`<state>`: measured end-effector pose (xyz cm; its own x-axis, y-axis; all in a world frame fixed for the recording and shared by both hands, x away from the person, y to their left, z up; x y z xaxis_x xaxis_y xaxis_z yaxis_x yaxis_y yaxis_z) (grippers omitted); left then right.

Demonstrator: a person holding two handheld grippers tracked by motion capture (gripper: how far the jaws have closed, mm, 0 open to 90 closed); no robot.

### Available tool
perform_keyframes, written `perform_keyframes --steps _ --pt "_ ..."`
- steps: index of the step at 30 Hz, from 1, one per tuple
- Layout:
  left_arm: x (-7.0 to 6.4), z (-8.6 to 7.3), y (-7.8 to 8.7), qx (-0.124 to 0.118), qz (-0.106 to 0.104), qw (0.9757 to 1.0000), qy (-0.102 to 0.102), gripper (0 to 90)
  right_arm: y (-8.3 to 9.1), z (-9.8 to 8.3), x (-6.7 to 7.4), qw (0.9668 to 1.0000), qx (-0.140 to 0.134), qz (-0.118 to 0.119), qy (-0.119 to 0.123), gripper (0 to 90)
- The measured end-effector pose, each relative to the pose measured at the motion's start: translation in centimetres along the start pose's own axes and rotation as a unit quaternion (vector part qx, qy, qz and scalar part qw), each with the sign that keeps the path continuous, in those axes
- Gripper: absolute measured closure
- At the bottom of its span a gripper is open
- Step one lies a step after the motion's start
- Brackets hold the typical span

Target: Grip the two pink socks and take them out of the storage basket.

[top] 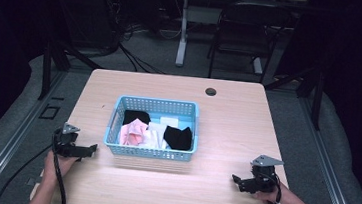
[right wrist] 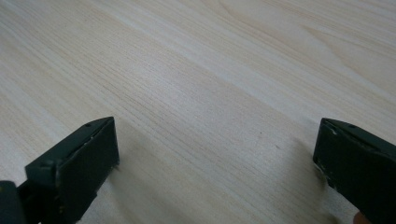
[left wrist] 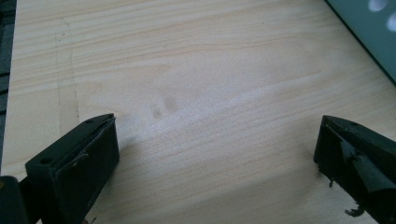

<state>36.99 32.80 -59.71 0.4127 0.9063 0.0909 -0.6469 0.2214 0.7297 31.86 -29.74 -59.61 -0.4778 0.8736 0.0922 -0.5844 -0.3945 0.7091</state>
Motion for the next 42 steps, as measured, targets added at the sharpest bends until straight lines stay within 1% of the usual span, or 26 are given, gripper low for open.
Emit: perform_keyframes --steps 11,13,16,18,20,21,22,23,24,25,26,29,30,34,35,36,37,38,39,40,41,42 --pt "0.0 0.0 0.0 0.0 0.0 1.0 0.0 0.0 0.0 0.0 0.0 1.0 0.0 0.0 0.0 0.0" --pt "0.0 0.0 0.0 0.001 0.001 1.0 0.001 0.0 0.0 0.0 0.0 1.0 -0.001 0.004 0.001 0.0" --pt "-0.1 0.1 0.1 0.011 -0.001 0.9999 0.002 0.0 -0.1 0.0 0.0 1.0 -0.002 0.004 0.0 0.0" --pt "-0.1 0.1 0.2 0.013 -0.001 0.9999 0.002 0.0 -0.1 0.0 0.0 1.0 -0.002 0.005 0.0 0.0" --pt "0.0 0.3 0.3 0.026 -0.006 0.9996 -0.002 0.0 0.0 0.0 0.0 1.0 0.001 0.002 0.003 0.0" --pt "0.0 0.3 0.3 0.026 -0.006 0.9996 -0.002 0.1 0.0 0.0 0.0 1.0 0.001 0.002 0.003 0.0" --pt "0.2 0.4 0.4 0.03 -0.009 0.9995 0.006 0.1 0.0 0.0 0.0 1.0 -0.001 0.004 0.001 0.0" --pt "0.2 0.4 0.4 0.03 -0.009 0.9995 0.006 0.3 0.0 0.0 0.0 1.0 0.001 0.002 0.003 0.0" --pt "0.6 0.5 0.5 0.038 -0.008 0.9991 0.018 0.7 -0.1 0.0 0.0 1.0 -0.002 0.005 0.0 0.0" --pt "0.6 0.5 0.5 0.038 -0.008 0.9991 0.018 1.5 -0.1 0.0 0.0 1.0 -0.002 0.005 0.0 0.0" --pt "0.9 0.6 1.0 0.028 -0.003 0.9991 0.032 2.1 -0.1 0.0 0.1 1.0 -0.005 0.003 -0.002 0.0" --pt "1.2 0.7 1.5 0.032 -0.003 0.9988 0.036 2.0 -0.1 0.0 0.1 1.0 -0.006 0.001 -0.003 0.0" --pt "1.6 0.9 2.1 0.031 -0.006 0.9984 0.047 1.8 -0.1 0.0 0.1 1.0 -0.005 0.001 -0.004 0.0" --pt "2.1 1.7 3.3 0.032 -0.011 0.9977 0.058 1.1 0.0 0.0 0.1 1.0 -0.005 0.001 -0.004 0.0" --pt "2.1 1.7 3.3 0.032 -0.011 0.9977 0.058 0.7 0.0 0.0 0.1 1.0 -0.005 0.001 -0.004 0.0" --pt "2.1 2.2 3.9 0.029 -0.013 0.9977 0.06 0.6 0.0 -0.1 0.1 1.0 -0.004 0.0 -0.005 0.0" --pt "2.1 2.2 3.9 0.029 -0.013 0.9977 0.06 0.4 0.0 -0.1 0.1 1.0 -0.004 0.0 -0.005 0.0" --pt "2.1 2.8 4.7 0.027 -0.018 0.9977 0.059 0.4 0.0 -0.1 0.1 1.0 -0.005 0.0 -0.005 0.0" --pt "2.1 3.2 5.1 0.024 -0.016 0.9979 0.057 0.4 0.0 -0.1 0.1 1.0 -0.003 0.0 -0.003 0.0" --pt "2.1 3.2 5.1 0.024 -0.016 0.9979 0.057 0.4 0.0 -0.1 0.1 1.0 -0.003 0.0 -0.003 0.0" --pt "2.1 3.9 5.9 0.018 -0.019 0.9979 0.059 0.3 0.0 -0.1 0.1 1.0 -0.002 0.0 -0.004 0.0" --pt "2.1 4.2 6.2 0.015 -0.017 0.9981 0.057 0.3 0.0 -0.1 0.1 1.0 -0.005 0.001 -0.005 0.0"
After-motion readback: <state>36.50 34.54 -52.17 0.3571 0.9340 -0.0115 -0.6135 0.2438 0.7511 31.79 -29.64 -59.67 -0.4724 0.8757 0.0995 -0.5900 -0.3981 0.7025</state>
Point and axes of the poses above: each handheld gripper's, and its own axes: y roughly backward along the jaws, z roughly out of its top, x roughly to its left, the point moved 1 cm from there along -y, roughly forward along the jaws, and after that the axes turned 8 degrees about -y, right-handed, at the moved point
